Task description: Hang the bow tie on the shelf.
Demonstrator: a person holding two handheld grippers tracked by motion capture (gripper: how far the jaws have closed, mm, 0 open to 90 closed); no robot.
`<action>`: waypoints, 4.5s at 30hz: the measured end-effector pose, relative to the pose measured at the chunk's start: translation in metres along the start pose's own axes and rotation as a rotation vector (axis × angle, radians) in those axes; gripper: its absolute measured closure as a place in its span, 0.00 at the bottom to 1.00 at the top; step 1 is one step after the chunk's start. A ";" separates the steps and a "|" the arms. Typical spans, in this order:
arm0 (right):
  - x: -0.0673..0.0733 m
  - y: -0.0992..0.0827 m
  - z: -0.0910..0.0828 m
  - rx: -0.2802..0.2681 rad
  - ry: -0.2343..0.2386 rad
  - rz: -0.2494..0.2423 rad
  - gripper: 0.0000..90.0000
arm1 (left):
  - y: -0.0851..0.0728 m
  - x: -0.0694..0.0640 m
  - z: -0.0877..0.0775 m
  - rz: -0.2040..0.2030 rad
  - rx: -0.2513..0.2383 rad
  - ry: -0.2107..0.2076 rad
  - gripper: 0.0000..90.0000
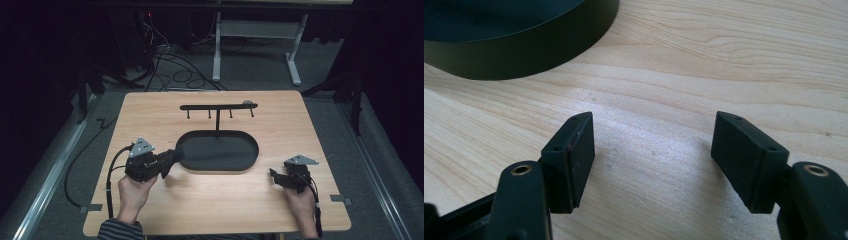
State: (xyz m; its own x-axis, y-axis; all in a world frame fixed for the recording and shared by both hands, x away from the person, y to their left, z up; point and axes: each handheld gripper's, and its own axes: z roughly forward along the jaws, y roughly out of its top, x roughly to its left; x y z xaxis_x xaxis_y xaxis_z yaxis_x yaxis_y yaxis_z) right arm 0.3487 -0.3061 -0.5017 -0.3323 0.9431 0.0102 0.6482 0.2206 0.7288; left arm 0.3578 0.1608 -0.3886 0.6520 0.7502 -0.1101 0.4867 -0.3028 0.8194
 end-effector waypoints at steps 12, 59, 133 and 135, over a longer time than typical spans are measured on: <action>0.000 0.000 0.000 0.000 0.001 0.000 0.39 | 0.016 -0.005 0.004 0.027 0.001 -0.059 0.88; -0.001 0.000 0.000 -0.002 0.006 0.002 0.39 | 0.098 -0.005 0.041 0.126 0.056 -0.084 0.88; -0.001 0.000 0.000 -0.001 0.007 0.000 0.39 | 0.123 0.034 0.057 0.049 0.040 0.010 0.80; -0.001 0.000 0.000 -0.001 0.007 0.000 0.39 | 0.123 0.034 0.056 0.047 0.033 0.014 0.77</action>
State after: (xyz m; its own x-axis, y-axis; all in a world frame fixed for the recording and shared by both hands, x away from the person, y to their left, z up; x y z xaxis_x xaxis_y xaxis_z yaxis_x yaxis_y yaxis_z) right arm 0.3488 -0.3066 -0.5017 -0.3376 0.9412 0.0148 0.6472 0.2206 0.7297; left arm 0.4718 0.1161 -0.3228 0.6664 0.7428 -0.0639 0.4752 -0.3571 0.8042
